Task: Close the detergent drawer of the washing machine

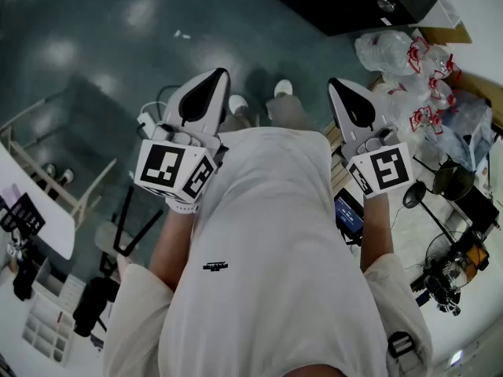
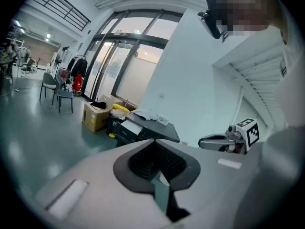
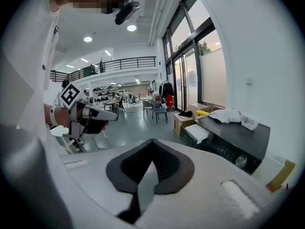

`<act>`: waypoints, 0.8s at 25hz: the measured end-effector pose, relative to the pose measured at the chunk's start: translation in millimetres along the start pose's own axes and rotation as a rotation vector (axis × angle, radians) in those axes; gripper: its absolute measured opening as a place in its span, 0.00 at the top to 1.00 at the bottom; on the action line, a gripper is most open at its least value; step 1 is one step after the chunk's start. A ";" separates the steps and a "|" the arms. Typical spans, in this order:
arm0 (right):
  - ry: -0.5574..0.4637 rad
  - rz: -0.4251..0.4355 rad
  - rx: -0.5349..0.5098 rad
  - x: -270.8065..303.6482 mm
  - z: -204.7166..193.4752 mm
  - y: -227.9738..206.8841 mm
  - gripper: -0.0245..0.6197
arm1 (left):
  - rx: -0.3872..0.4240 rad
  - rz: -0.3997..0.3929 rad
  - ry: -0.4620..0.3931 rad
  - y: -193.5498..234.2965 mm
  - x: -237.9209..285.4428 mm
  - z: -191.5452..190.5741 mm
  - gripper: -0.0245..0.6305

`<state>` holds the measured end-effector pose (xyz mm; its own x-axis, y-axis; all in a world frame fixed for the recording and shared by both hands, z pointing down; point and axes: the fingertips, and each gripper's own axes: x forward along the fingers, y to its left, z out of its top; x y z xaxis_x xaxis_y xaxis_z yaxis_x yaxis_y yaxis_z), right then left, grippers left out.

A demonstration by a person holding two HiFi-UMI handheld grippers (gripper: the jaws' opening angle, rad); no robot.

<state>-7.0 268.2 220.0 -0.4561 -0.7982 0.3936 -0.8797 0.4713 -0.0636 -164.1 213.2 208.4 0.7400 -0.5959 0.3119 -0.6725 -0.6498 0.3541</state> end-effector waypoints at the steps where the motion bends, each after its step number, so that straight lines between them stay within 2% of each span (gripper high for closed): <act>1: 0.005 -0.012 0.015 -9.3 -2.0 -1.0 0.96 | 0.001 0.003 -0.008 -5.0 -2.2 -0.5 0.93; 5: -0.008 -0.025 0.049 -42.3 -0.2 -7.2 0.96 | 0.006 0.023 -0.025 -26.0 -5.4 1.7 0.93; 9: -0.084 0.042 0.003 -72.7 18.5 -10.6 0.96 | 0.013 0.039 -0.020 -60.3 3.0 3.5 0.93; 12: -0.133 0.063 0.001 -91.5 24.2 -20.5 0.96 | 0.009 0.035 -0.019 -88.4 11.5 -9.1 0.93; 16: -0.171 0.066 0.026 -112.6 15.6 -42.6 0.96 | 0.007 0.046 -0.004 -123.9 30.3 -21.8 0.93; 20: -0.197 0.032 0.067 -122.6 9.0 -69.1 0.96 | 0.022 0.066 -0.026 -149.0 43.0 -14.3 0.93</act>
<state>108.5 330.1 167.9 -0.4959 -0.8442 0.2034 -0.8682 0.4771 -0.1366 -31.9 291.1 181.6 0.6941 -0.6492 0.3110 -0.7198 -0.6191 0.3141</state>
